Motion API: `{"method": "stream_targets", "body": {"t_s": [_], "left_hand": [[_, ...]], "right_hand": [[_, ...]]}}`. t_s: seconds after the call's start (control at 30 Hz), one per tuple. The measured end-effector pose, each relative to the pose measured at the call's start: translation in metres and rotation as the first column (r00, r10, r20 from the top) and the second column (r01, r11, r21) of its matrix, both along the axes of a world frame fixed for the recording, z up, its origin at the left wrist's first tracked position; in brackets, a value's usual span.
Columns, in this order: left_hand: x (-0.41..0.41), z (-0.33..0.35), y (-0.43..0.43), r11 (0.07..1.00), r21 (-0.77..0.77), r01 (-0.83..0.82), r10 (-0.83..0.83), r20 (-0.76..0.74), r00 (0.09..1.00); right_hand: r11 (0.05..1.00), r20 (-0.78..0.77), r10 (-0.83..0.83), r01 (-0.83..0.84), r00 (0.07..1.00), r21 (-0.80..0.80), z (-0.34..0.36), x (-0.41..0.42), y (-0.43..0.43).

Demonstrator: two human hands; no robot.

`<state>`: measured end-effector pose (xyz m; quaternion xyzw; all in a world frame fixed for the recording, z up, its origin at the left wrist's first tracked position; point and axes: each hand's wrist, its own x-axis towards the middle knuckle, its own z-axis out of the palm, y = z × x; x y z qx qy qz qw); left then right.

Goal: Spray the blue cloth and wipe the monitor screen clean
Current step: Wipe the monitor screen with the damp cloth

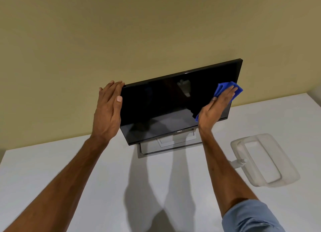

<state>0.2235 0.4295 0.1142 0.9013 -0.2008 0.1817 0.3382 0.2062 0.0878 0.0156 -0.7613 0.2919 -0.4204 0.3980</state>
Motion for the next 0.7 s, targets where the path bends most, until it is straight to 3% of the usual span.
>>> {"method": "stream_targets", "body": {"t_s": [0.2, 0.33, 0.4, 0.5, 0.57, 0.63, 0.7], "left_hand": [[0.000, 0.001, -0.001, 1.000, -0.005, -0.018, 0.018, -0.004, 1.000], [0.002, 0.001, 0.000, 1.000, 0.007, -0.025, 0.025, 0.008, 1.000], [0.002, 0.000, -0.001, 0.999, 0.009, -0.032, 0.032, 0.009, 0.999], [0.001, 0.001, 0.000, 0.999, 0.017, -0.028, 0.028, 0.000, 1.000], [-0.001, 0.002, 0.003, 0.999, 0.031, -0.019, 0.019, -0.013, 1.000], [-0.001, 0.003, 0.006, 0.999, 0.041, -0.006, 0.007, -0.021, 1.000], [0.000, 0.005, 0.006, 0.999, 0.047, 0.000, 0.001, -0.019, 1.000]], "right_hand": [[0.975, -0.096, 0.117, -0.133, 0.988, -0.177, -0.029, -0.008, 0.085], [0.862, -0.295, 0.163, -0.281, 0.942, -0.423, -0.046, -0.017, 0.160], [0.729, -0.383, 0.260, -0.440, 0.886, -0.524, -0.054, -0.022, 0.193], [0.381, -0.603, 0.354, -0.699, 0.715, -0.605, -0.067, -0.032, 0.225], [0.203, -0.665, 0.351, -0.747, 0.659, -0.633, -0.069, -0.035, 0.229], [0.104, -0.687, 0.337, -0.750, 0.644, -0.653, -0.066, -0.034, 0.220], [0.081, -0.697, 0.318, -0.750, 0.643, -0.656, -0.064, -0.034, 0.201]]}}
